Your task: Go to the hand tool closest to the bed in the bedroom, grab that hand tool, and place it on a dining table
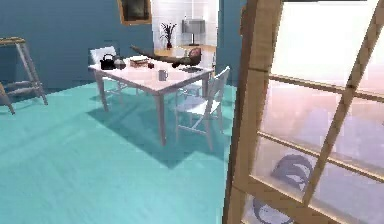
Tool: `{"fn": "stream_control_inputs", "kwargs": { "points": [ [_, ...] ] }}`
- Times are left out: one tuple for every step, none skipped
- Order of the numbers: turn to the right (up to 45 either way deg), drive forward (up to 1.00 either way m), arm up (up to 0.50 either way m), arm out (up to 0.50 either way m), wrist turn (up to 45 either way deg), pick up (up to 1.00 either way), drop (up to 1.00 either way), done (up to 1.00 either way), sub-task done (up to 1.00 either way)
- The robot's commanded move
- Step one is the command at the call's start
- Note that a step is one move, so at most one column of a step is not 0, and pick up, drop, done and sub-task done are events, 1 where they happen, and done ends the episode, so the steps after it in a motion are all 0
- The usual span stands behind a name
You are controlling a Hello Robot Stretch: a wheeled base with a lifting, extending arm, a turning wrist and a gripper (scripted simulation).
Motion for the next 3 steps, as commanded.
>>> {"fn": "stream_control_inputs", "kwargs": {
  "points": [
    [0.0, 0.25, 0.00, 0.00, 0.0, 0.00, 0.00, 0.00, 0.00],
    [-30.0, 0.00, 0.00, 0.00, 0.0, 0.00, 0.00, 0.00, 0.00],
    [0.0, 1.00, 0.00, 0.00, 0.0, 0.00, 0.00, 0.00, 0.00]
  ]
}}
